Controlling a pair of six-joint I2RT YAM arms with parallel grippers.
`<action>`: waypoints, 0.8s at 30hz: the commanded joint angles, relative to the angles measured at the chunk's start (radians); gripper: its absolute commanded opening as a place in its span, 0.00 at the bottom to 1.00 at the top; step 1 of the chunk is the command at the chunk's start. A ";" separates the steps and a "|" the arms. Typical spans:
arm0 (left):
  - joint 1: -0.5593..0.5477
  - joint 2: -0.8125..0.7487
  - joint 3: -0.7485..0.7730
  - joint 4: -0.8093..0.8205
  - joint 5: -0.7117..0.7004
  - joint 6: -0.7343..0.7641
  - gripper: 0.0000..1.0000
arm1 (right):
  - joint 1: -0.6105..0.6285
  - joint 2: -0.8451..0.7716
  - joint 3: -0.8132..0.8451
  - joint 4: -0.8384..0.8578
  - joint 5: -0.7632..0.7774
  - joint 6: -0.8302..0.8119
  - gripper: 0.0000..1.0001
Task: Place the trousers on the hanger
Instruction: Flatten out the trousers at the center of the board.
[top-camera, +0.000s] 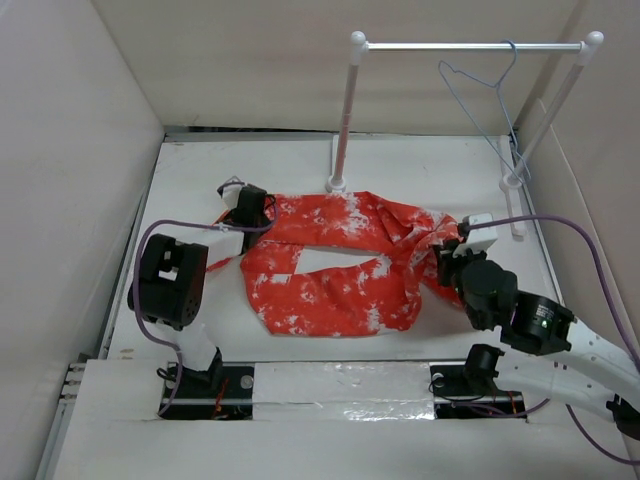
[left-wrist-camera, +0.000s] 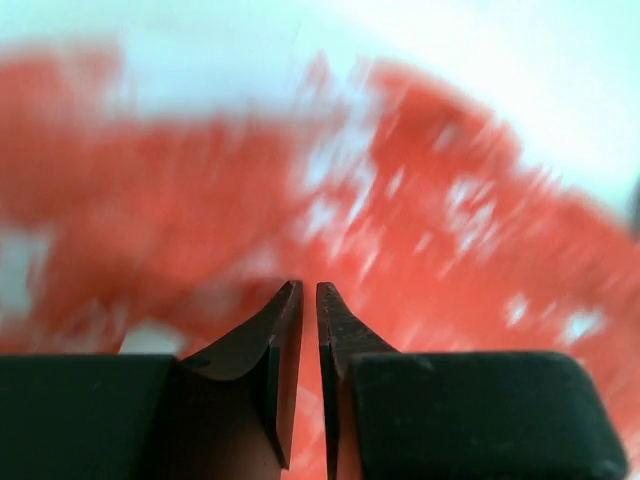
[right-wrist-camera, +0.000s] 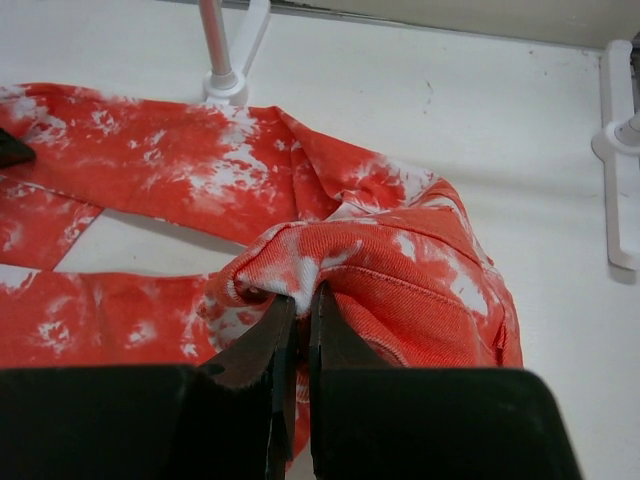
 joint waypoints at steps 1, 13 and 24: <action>0.024 0.015 0.157 -0.020 0.009 0.013 0.09 | -0.020 0.002 0.025 0.052 -0.007 0.007 0.00; -0.246 -0.519 -0.202 -0.253 -0.182 -0.048 0.58 | -0.083 -0.044 -0.060 0.090 -0.082 0.005 0.00; -0.237 -0.864 -0.386 -0.602 -0.126 -0.289 0.78 | -0.103 -0.085 -0.098 0.156 -0.192 -0.011 0.00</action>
